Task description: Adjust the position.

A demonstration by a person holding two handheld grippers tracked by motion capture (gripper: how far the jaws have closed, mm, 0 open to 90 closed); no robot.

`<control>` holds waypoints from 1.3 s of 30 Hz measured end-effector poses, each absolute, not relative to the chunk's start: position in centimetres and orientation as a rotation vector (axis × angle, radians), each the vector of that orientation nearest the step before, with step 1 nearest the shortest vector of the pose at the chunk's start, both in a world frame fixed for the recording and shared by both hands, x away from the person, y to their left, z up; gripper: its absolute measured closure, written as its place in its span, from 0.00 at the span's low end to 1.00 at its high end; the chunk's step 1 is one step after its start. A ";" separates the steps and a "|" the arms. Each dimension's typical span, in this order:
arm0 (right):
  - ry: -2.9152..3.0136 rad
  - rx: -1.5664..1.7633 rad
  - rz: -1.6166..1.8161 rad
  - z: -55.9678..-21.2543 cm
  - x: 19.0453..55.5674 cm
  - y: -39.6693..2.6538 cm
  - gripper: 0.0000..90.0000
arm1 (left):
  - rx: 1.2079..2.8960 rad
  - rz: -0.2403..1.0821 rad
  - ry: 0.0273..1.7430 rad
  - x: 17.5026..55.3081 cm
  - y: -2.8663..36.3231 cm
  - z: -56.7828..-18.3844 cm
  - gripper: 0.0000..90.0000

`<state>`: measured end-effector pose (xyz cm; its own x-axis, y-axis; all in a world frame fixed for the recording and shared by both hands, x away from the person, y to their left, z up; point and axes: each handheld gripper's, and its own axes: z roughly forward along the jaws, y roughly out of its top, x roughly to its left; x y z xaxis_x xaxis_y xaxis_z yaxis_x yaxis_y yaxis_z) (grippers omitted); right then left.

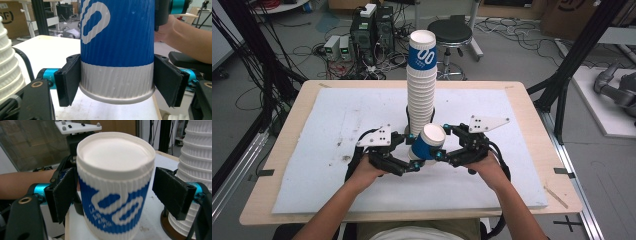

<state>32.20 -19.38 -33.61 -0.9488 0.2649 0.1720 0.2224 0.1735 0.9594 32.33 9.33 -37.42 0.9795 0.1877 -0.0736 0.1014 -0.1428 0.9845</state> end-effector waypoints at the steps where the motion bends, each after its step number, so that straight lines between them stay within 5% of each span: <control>1: 2.380 0.487 1.934 -33.5 32.2 -19.5 0.22 | 1.722 0.083 0.218 32.4 9.5 -37.3 0.30; 24: 2.604 0.262 1.605 -28.5 34.4 -18.7 0.22 | 1.824 0.105 0.204 32.7 10.9 -36.0 0.30; 39: 2.827 0.108 1.445 -28.4 34.8 -15.7 0.22 | 1.880 0.077 0.164 32.5 10.5 -36.2 0.30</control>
<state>34.80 -15.75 -28.37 -0.9971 0.0447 0.0623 0.0767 0.5843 0.8079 32.50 10.47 -36.19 0.9879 0.1525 -0.0291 0.0748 -0.3028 0.9501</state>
